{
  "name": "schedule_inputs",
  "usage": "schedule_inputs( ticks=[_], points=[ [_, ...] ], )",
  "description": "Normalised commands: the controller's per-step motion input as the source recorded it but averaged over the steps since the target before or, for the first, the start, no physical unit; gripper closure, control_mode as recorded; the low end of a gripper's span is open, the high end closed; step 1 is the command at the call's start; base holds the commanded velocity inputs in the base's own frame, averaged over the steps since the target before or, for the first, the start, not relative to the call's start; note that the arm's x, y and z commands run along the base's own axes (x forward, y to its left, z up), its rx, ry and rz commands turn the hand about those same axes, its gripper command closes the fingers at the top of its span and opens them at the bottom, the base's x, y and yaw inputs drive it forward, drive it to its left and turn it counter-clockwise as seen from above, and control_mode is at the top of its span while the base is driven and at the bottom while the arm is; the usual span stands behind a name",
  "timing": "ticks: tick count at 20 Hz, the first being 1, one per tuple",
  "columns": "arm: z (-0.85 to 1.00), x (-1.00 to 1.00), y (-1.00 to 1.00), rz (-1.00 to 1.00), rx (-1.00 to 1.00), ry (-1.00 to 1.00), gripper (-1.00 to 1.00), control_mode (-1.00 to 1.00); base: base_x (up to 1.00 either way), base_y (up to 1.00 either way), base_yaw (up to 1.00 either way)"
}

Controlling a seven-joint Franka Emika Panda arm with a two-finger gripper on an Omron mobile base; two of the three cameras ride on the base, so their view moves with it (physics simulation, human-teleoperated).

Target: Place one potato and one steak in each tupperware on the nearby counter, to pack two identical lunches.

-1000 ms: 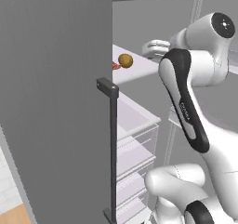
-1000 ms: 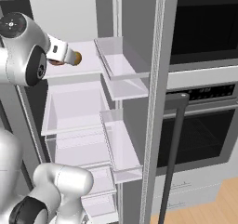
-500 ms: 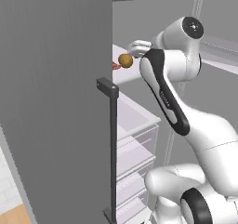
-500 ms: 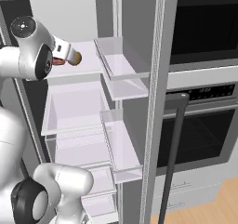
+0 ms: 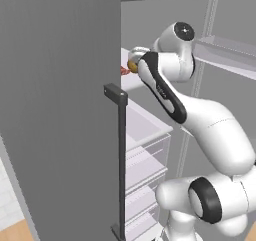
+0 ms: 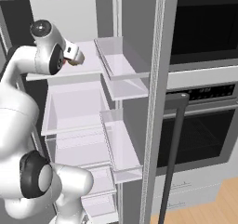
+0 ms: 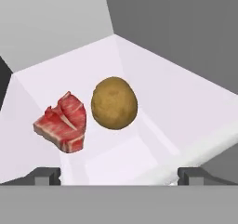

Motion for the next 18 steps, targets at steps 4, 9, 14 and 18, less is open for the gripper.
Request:
schedule_inputs(
  ticks=[4, 9, 14, 18],
  points=[
    [-0.05, 0.49, 0.28, -0.02, 0.00, 0.03, -1.00, -1.00, 0.00, 0.00, 0.00],
    [-0.10, 0.55, 0.01, -0.02, 0.00, 0.03, -1.00, -1.00, 0.00, 0.00, 0.00],
    [-0.30, 0.49, 0.00, -0.01, 0.00, 0.04, -1.00, -1.00, 0.00, 0.00, 0.00],
    [-0.16, 0.41, 0.00, -0.01, 0.00, 0.01, -1.00, -1.00, 0.00, 0.00, 0.00]
  ],
)
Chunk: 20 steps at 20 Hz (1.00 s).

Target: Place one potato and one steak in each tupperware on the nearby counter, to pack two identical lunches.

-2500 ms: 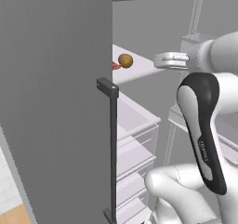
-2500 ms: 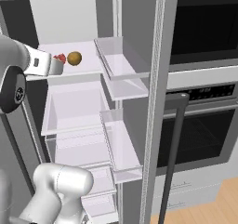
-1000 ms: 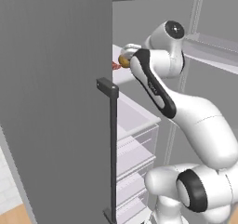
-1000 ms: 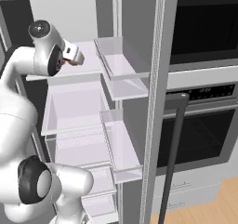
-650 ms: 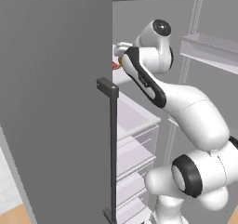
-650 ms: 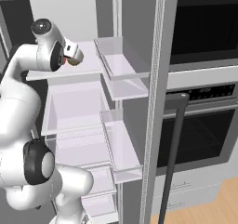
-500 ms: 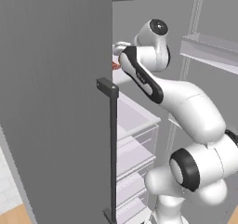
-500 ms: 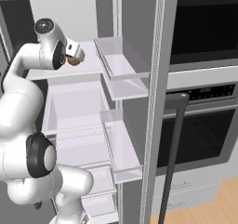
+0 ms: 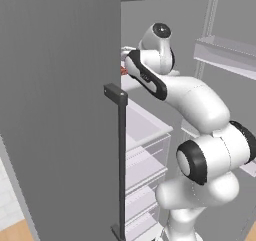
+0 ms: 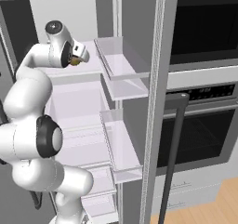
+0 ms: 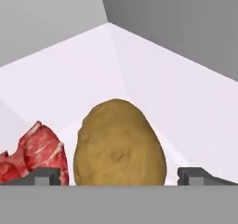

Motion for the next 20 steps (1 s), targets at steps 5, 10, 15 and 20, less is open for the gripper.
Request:
schedule_inputs(
  ticks=[5, 10, 15, 20],
  points=[
    [-0.25, 0.27, 0.00, -0.01, 0.00, 0.02, 1.00, -1.00, 0.00, 0.00, 0.00],
    [-0.70, 0.01, 0.09, 0.00, -0.06, 0.06, 1.00, -1.00, 0.00, 0.00, 0.00],
    [-0.15, -0.17, -0.05, 0.00, 0.00, -0.04, 1.00, -1.00, 0.00, 0.00, 0.00],
    [0.05, -1.00, -0.40, 0.03, 0.16, -0.47, 1.00, -1.00, 0.00, 0.00, 0.00]
  ],
)
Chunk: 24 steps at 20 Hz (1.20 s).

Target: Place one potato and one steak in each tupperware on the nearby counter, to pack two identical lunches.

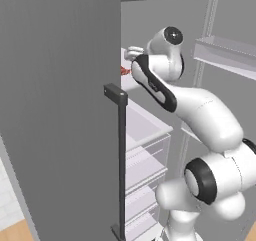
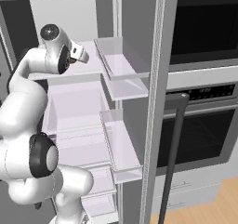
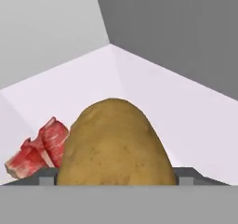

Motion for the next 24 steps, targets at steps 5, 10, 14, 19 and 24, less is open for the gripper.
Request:
schedule_inputs(
  ticks=[5, 10, 14, 19, 24],
  points=[
    [0.35, -1.00, -0.22, 0.04, 0.12, -0.43, 1.00, -1.00, 0.00, 0.00, 0.00],
    [0.44, -1.00, -0.02, 0.10, 0.01, -0.19, 1.00, -1.00, 0.00, 0.00, 0.00],
    [0.06, -1.00, 0.00, 0.12, -0.08, 0.05, 1.00, -1.00, 0.00, 0.00, 0.00],
    [-0.35, -1.00, 0.00, 0.08, -0.22, 0.32, 1.00, -1.00, 0.00, 0.00, 0.00],
    [-0.76, -1.00, 0.00, 0.05, -0.34, 0.57, 1.00, -1.00, 0.00, 0.00, 0.00]
  ],
)
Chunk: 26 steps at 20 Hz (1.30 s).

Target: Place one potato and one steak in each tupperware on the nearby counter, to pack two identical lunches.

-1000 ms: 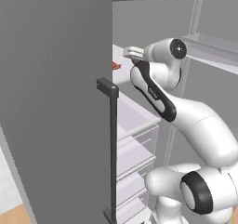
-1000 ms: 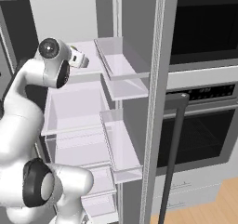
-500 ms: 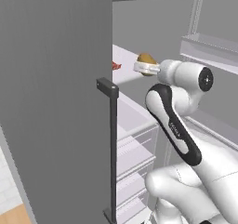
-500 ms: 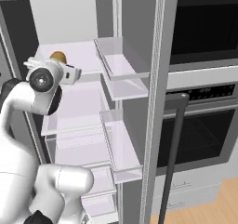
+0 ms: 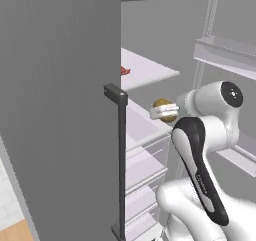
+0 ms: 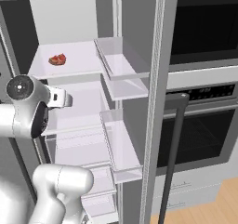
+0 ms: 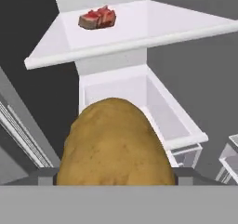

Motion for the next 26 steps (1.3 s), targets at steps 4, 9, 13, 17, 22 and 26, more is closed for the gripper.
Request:
schedule_inputs(
  ticks=[4, 9, 13, 17, 22, 26],
  points=[
    [-0.85, -0.80, 0.04, 0.09, -0.34, 0.55, 1.00, -1.00, 0.00, 0.00, 0.00],
    [-0.14, -0.27, 0.11, 0.01, -0.08, -0.05, 1.00, 1.00, -0.20, 0.03, 0.00],
    [0.00, 0.00, 0.00, 0.00, 0.00, 0.00, 1.00, 1.00, -1.00, -0.25, 0.00],
    [0.00, 0.00, 0.00, 0.00, 0.00, 0.00, 1.00, 1.00, -1.00, -0.46, -0.06],
    [0.00, 0.00, 0.00, 0.00, 0.00, 0.00, 1.00, 1.00, -1.00, -0.44, -0.36],
    [0.00, 0.00, 0.00, 0.00, 0.00, 0.00, 1.00, 1.00, -1.00, -0.64, -0.50]
  ],
)
